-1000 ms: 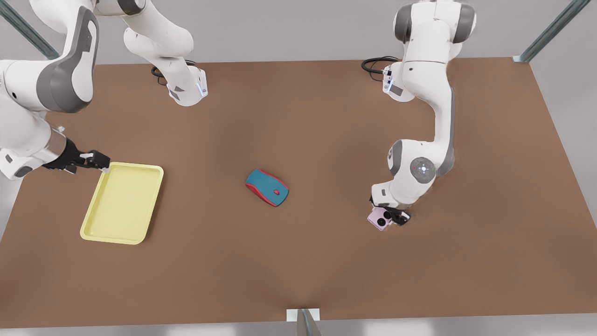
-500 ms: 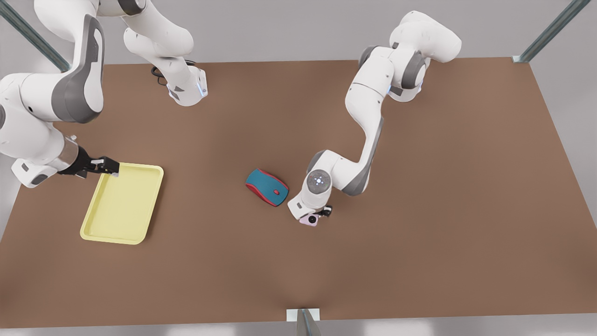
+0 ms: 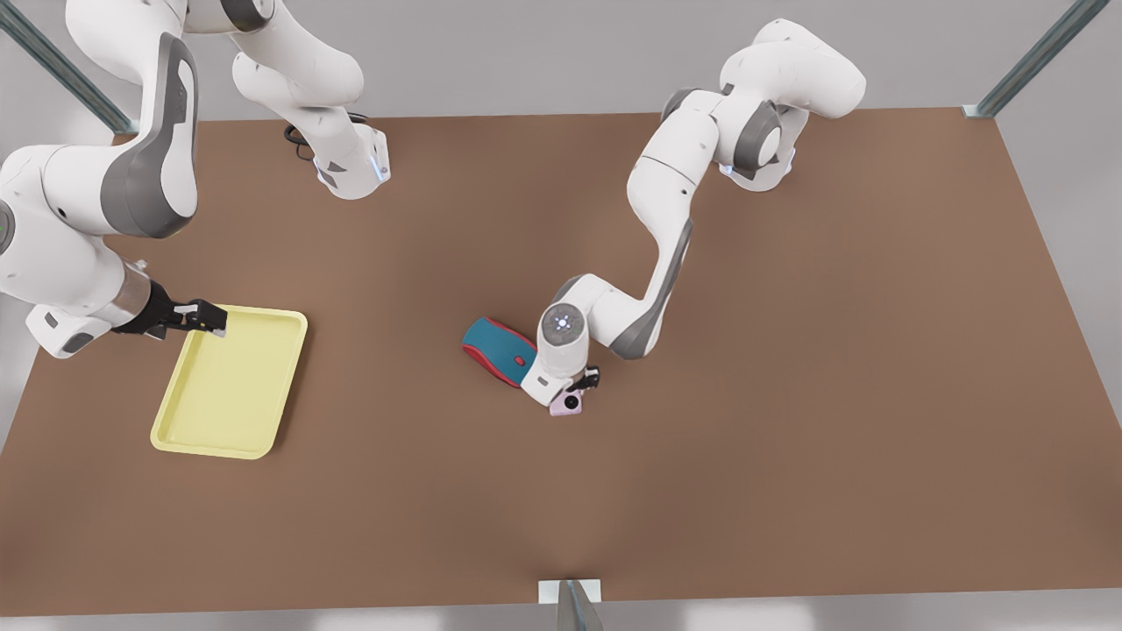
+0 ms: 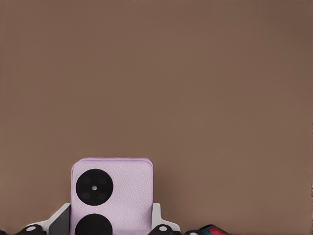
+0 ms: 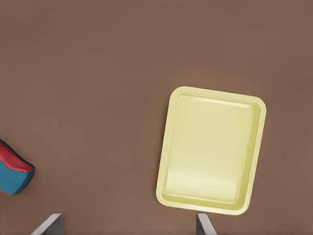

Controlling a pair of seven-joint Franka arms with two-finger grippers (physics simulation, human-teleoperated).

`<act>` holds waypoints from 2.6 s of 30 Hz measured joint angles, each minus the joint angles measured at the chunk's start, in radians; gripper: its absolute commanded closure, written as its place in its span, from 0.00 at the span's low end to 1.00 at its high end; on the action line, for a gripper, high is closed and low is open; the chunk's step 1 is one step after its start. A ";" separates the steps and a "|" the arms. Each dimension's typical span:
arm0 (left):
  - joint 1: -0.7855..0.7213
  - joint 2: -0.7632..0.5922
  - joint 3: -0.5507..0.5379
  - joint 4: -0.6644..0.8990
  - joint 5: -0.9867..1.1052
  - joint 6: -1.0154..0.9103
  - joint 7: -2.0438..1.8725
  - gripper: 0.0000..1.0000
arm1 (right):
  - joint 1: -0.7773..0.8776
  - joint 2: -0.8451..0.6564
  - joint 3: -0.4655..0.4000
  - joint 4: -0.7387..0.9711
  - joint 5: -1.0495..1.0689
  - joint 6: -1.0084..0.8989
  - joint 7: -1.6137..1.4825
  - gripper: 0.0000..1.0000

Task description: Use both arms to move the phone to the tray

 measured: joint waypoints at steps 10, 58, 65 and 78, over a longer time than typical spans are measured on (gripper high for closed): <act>0.085 -0.129 0.006 -0.015 -0.001 -0.106 -0.060 0.00 | 0.034 0.004 0.021 -0.007 0.000 0.021 0.010 0.00; 0.828 -0.715 -0.356 -0.343 0.332 -0.564 0.826 0.00 | 0.720 0.986 0.042 0.519 -0.035 0.673 0.783 0.00; 0.828 -0.713 -0.356 -0.343 0.332 -0.559 0.848 0.00 | 0.728 0.989 0.043 0.512 -0.035 0.678 0.801 0.00; 0.828 -0.708 -0.356 -0.342 0.332 -0.556 0.871 0.00 | 0.728 0.993 0.043 0.506 -0.033 0.692 0.806 0.25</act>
